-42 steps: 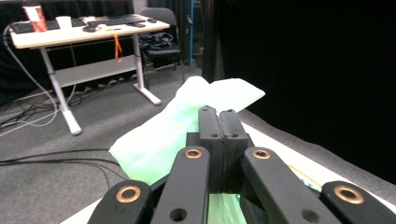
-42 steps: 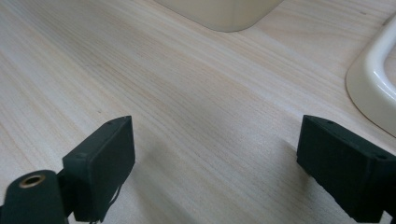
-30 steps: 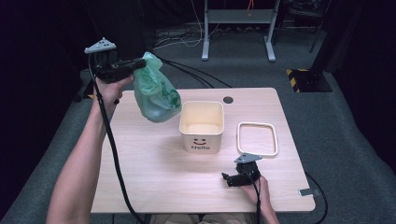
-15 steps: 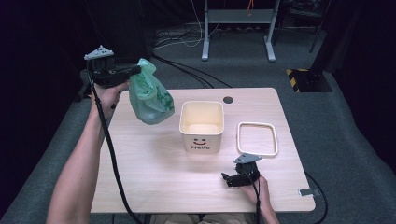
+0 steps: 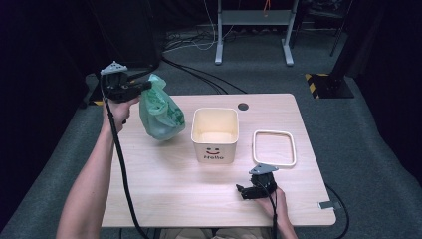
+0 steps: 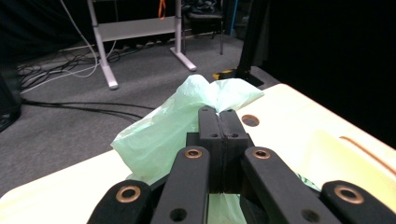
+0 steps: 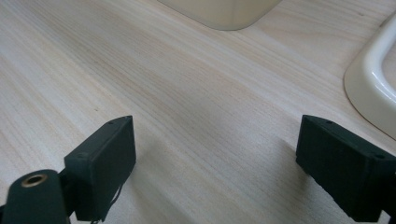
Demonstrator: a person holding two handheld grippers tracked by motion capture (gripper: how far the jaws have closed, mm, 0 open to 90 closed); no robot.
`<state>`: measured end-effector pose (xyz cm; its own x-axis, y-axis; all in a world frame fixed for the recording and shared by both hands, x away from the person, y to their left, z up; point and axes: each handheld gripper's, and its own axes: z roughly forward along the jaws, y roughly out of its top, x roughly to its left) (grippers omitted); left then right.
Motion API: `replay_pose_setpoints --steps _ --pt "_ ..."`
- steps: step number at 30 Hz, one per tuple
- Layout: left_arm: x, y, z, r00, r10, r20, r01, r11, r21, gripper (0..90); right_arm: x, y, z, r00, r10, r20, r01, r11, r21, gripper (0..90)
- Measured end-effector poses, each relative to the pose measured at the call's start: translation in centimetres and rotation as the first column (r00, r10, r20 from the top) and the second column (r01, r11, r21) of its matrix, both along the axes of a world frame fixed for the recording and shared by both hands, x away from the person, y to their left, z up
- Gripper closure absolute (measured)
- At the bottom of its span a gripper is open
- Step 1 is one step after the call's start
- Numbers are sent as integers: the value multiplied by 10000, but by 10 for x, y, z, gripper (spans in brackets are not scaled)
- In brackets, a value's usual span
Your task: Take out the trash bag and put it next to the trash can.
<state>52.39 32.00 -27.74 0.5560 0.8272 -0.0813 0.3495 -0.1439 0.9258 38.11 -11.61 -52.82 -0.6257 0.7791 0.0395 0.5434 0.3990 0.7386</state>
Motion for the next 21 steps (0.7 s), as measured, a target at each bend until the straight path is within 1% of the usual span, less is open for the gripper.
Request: replay_pose_setpoints --steps 3,6,8,9,17,21 --pt "1 0 -5 9999 110 -10 -110 9999 1 900 0 0 0 10000 3 12 -3 10000 -39 113" --pt "3 -2 -10 9997 250 -17 -249 9996 132 900 0 1 0 10000 8 42 -7 9999 -101 113" --pt "6 -4 -15 9992 358 -172 -352 9988 335 900 0 1 0 10000 7 48 -7 9999 -107 113" --pt "8 -6 -17 9989 410 -245 -402 9986 349 900 0 1 0 10000 5 47 -4 9999 -115 113" --pt "14 -16 -35 9970 594 -494 -560 9961 686 900 0 1 0 10000 7 68 -6 9998 -182 115" --pt "15 -16 -42 9958 581 -712 -533 9964 666 900 0 1 0 10000 8 73 -7 9998 -180 116"
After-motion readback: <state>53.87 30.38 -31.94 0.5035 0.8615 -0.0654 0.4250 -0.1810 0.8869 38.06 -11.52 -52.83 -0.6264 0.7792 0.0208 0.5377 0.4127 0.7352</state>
